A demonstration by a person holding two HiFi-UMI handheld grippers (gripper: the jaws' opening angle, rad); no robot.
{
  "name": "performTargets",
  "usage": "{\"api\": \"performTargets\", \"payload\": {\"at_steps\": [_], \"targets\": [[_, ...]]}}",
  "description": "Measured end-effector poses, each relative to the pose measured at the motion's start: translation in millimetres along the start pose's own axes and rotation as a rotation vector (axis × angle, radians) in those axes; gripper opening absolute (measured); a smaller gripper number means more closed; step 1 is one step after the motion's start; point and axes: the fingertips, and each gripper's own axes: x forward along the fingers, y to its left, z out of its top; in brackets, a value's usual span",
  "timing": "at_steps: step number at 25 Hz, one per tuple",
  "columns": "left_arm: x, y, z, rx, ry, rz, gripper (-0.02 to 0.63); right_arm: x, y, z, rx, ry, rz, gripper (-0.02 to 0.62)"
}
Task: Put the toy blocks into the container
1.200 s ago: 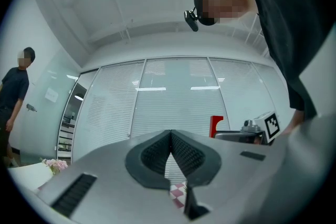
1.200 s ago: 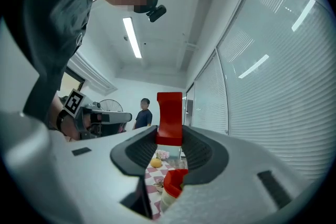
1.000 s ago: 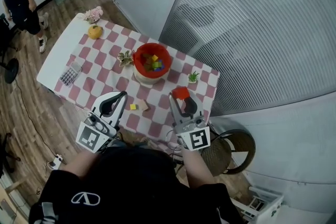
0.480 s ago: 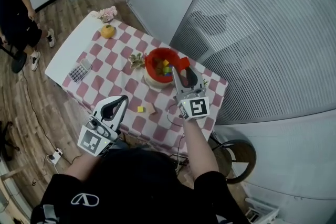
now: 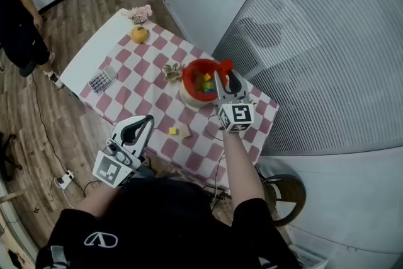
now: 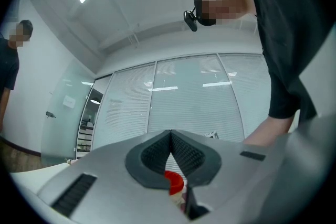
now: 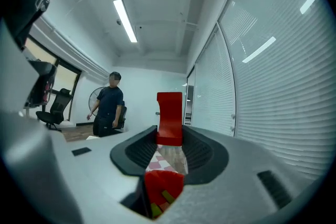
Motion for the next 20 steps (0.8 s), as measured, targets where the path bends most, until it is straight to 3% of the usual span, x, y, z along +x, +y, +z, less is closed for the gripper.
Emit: {"api": "performTargets", "payload": {"at_steps": [12, 20], "targets": [[-1, -1, -5, -0.009, 0.009, 0.010, 0.006, 32, -11, -117, 0.124, 0.316, 0.022, 0.149], [-1, 3, -6, -0.010, 0.014, 0.021, 0.006, 36, -18, -138, 0.148, 0.370, 0.016, 0.163]]}}
